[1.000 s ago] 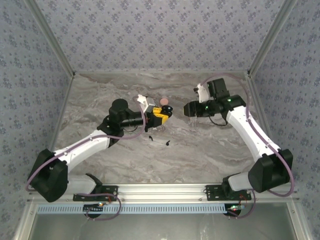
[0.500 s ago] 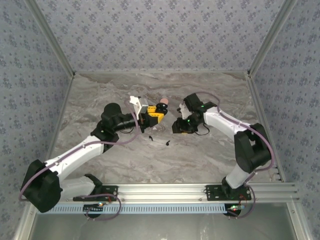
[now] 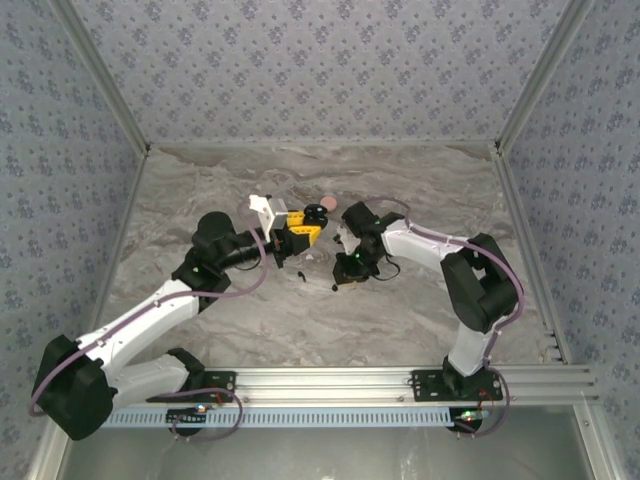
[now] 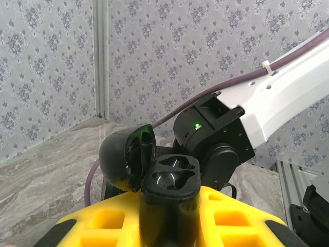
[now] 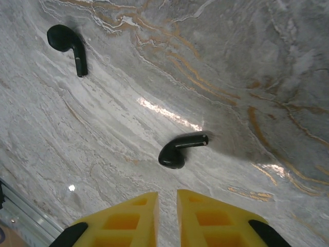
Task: Insert the wireless bluetooth earbuds into the charging case
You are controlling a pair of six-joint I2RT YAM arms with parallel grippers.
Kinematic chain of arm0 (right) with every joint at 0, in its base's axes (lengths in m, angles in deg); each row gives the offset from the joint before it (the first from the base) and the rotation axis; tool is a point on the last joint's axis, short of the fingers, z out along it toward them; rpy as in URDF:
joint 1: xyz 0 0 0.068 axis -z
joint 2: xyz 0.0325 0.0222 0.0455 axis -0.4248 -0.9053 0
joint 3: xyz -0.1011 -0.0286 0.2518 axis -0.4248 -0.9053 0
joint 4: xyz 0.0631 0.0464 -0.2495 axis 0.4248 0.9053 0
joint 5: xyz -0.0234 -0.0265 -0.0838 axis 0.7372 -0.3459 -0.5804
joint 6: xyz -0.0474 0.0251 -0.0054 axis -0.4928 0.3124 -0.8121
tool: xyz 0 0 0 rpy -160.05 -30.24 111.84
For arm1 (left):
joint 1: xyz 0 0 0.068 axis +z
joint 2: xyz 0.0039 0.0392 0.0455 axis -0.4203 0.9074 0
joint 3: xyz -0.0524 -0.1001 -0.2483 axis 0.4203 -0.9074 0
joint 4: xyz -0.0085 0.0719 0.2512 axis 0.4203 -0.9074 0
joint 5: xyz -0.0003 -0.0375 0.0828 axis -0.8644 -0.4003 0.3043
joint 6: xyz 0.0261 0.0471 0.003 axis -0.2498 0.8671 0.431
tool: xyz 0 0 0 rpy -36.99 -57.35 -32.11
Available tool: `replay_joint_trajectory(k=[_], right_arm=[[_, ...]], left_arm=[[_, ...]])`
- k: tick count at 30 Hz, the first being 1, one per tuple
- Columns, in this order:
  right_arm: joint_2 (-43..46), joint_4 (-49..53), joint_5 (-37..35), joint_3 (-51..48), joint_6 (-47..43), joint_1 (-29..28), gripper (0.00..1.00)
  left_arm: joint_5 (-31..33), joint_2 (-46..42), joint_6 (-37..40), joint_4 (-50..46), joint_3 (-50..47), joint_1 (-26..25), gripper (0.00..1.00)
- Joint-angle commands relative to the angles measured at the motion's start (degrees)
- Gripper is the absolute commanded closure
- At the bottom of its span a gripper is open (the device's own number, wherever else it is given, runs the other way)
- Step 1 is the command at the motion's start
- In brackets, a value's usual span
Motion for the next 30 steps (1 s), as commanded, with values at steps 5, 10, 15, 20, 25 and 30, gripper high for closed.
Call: replay_joint_trajectory(k=[5,10,15,20,25,30], right_arm=[[-1.8,-1.2,-3.5,-1.6,3.1,-1.4,0.86],[-3.2,-2.9,-3.6,-2.1,3.7,-1.7,0.87],[-4.4,-3.6,-3.0,-1.7,4.0,-2.3,0.87],[-5.5,-5.3,-2.2,-1.3,5.6,-2.4,0.87],[-6.6,-8.1,-0.8,-0.2,8.0,-2.5,0.87],[-7.4,-9.9,0.0,1.5,10.0,-2.5,0.86]], left_arm=[[1.4,-2.1,1.1,-0.3,-0.6,0.2,0.77],[1.8,-2.1,1.1,-0.4,-0.7,0.1,0.77],[2.1,-2.0,1.3,-0.4,-0.7,0.2,0.77],[2.3,-2.0,1.2,-0.5,-0.9,0.1,0.76],[2.8,-2.3,1.5,-0.8,-1.1,0.1,0.76],[3.2,-2.5,1.8,-0.9,-1.4,0.1,0.76]])
